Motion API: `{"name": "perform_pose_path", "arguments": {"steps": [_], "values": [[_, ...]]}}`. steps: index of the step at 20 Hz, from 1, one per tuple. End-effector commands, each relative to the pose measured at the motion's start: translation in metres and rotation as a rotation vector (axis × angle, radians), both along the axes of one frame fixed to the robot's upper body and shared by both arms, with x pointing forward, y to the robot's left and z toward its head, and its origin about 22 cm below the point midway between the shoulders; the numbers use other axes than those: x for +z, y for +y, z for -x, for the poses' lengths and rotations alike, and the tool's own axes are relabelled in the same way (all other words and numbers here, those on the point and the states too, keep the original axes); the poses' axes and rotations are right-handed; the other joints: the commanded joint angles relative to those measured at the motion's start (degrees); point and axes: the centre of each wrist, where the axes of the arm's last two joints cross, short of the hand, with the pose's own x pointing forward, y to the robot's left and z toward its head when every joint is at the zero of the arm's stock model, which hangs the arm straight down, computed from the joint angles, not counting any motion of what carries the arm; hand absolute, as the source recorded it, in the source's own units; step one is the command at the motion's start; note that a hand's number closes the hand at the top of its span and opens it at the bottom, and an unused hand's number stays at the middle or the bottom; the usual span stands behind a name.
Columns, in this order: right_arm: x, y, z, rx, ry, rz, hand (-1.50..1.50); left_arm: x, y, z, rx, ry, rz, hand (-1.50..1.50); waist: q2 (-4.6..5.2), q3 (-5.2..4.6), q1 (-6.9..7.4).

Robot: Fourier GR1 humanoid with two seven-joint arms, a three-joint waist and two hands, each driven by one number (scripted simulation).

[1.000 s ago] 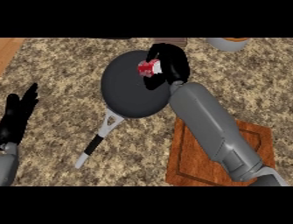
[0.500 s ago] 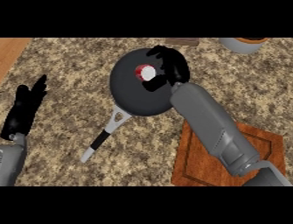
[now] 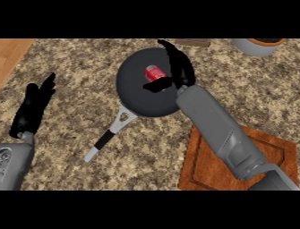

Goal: Pick the can from the cutting board and place it in the pan

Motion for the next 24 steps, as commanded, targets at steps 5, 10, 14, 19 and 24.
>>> {"name": "perform_pose_path", "arguments": {"steps": [5, 10, 14, 19, 24], "values": [[0.015, 0.001, -0.007, -0.098, -0.146, -0.168, -1.50, 0.008, 0.000, -0.004, 0.008, 0.003, -0.001, 0.00, -0.45, 0.05, -0.25], [0.024, 0.002, -0.012, -0.162, -0.137, -0.261, -1.50, -0.012, 0.014, 0.005, 0.055, 0.018, -0.009, 0.00, -1.16, -0.11, -3.10], [-0.003, -0.015, -0.008, -0.227, -0.132, -0.270, -1.50, -0.007, 0.042, 0.024, 0.107, 0.053, -0.002, 0.00, -2.16, -0.07, -6.33], [0.003, -0.084, -0.020, -0.238, -0.179, -0.315, -1.50, -0.034, 0.035, 0.038, 0.157, 0.052, -0.011, 0.00, -2.55, -0.11, -8.85], [0.004, -0.135, -0.014, -0.192, -0.164, -0.322, -1.50, -0.022, 0.063, 0.046, 0.179, 0.052, -0.005, 0.00, -3.24, -0.16, -10.46]]}}
